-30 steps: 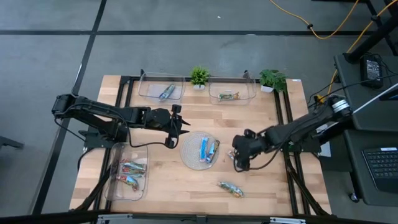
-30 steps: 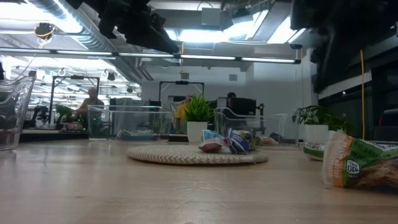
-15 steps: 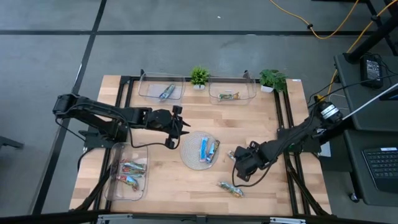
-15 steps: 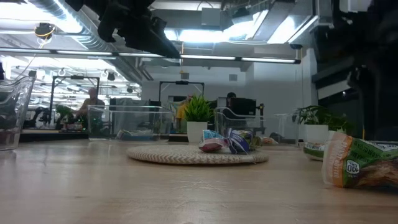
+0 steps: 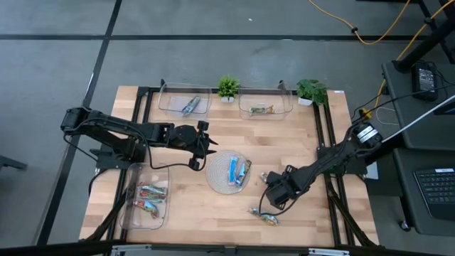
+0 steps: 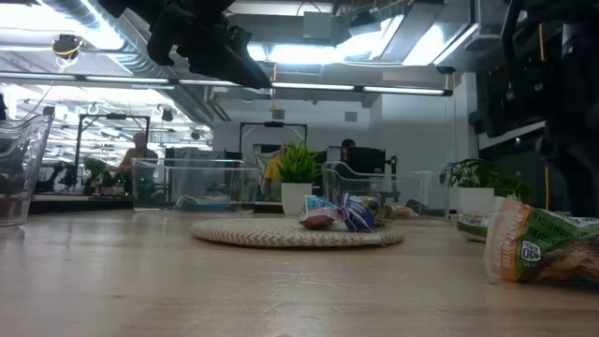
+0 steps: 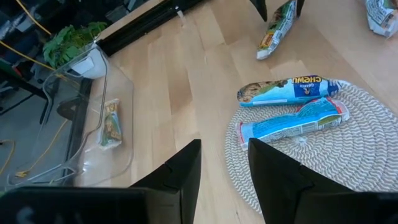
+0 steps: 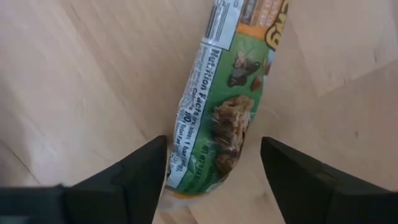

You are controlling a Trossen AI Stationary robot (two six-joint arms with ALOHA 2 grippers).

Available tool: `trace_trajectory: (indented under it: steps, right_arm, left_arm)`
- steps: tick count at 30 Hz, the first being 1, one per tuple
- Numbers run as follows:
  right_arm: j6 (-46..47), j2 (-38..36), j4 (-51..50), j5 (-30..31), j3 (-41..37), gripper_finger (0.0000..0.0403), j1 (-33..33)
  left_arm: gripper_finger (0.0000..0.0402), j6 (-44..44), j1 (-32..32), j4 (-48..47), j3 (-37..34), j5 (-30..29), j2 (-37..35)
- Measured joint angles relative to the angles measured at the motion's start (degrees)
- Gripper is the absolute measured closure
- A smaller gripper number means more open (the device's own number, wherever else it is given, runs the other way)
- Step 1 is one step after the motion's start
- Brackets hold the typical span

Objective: Pick and place Granola Bars by type
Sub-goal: Put the yellow granola bar into the top right transparent bin

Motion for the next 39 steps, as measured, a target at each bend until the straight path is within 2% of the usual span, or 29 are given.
trace_trajectory:
  steps: [3, 6, 15, 19, 22, 27, 30, 34, 39]
  right_arm:
    - [-0.08, 0.18, 0.02, 0.0, 0.0, 0.0155, 0.0]
    - [0.11, 0.18, 0.04, 0.0, 0.0, 0.0186, -0.02]
    - [0.09, 0.18, 0.0, 1.01, 0.04, 0.0334, -0.02]
    - [-0.66, 0.18, -0.11, 1.16, 0.09, 0.0383, -0.02]
    - [-1.16, 0.17, -0.14, 1.25, 0.09, 0.0389, -0.02]
    - [-1.17, 0.13, -1.07, 2.63, 0.09, 0.0365, -0.01]
    - [-1.3, -0.48, -1.76, 4.17, 0.0, 0.0369, -0.04]
    - [-1.38, -2.86, -3.23, 5.94, 0.0, 0.0391, -0.13]
    - [-1.38, -9.11, -3.48, 9.7, 0.0, 0.0376, -0.35]
  left_arm:
    - [0.0278, 0.02, 0.0, 0.0, 0.0, 0.0, 0.0]
    - [0.0277, 0.02, -0.02, 0.0, 0.0, 0.0, 0.0]
    - [0.0277, 0.02, 0.0, 0.02, 0.0, 0.0, 0.0]
    - [0.0278, 0.0, -0.02, 0.02, 0.0, 0.0, 0.0]
    - [0.0277, 0.01, 0.0, 0.03, 0.0, 0.0, 0.0]
    - [0.0279, 0.02, -0.01, 0.04, 0.0, 0.0, -0.02]
    - [0.0279, 0.02, 0.0, 0.04, 0.0, 0.0, -0.02]
    - [0.0277, 0.01, 0.0, 0.07, 0.0, 0.0, -0.02]
    - [0.028, 0.02, 0.0, 0.97, 0.0, 0.59, -0.02]
